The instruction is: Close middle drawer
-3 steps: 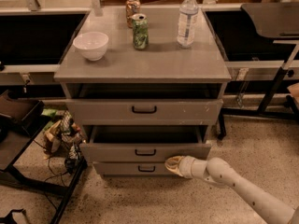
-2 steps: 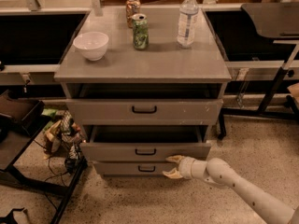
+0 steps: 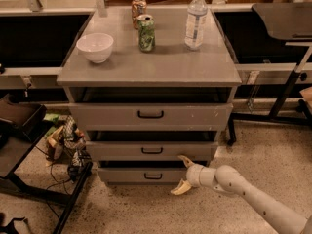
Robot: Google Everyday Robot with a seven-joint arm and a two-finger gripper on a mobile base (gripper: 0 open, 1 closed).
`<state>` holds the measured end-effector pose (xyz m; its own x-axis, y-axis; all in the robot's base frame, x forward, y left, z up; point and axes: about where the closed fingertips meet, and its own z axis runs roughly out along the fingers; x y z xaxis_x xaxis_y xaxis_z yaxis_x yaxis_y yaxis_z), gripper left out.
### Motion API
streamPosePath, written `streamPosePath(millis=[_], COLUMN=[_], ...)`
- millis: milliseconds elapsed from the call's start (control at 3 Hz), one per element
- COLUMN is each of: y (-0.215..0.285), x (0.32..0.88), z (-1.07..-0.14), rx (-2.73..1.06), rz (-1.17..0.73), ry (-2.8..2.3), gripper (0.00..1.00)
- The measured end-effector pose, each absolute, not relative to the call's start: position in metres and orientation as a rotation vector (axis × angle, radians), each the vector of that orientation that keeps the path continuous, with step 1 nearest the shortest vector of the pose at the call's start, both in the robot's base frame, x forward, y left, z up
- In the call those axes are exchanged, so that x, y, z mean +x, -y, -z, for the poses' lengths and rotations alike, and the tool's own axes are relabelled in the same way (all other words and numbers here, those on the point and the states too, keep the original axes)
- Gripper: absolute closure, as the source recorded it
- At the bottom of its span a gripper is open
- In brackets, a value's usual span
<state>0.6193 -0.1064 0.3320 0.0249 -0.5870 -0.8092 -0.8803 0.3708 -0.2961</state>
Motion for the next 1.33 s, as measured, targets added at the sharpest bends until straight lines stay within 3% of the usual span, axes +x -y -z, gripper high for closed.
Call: streamPosePath(millis=[667,1333], y=[0.101,0.143], x=[0.611,0.558], z=[-0.335,-0.374], rx=[-1.365,-1.484], rz=[-0.368,-0.248], ry=[-1.687,-1.916], gripper=[0.42,0.89])
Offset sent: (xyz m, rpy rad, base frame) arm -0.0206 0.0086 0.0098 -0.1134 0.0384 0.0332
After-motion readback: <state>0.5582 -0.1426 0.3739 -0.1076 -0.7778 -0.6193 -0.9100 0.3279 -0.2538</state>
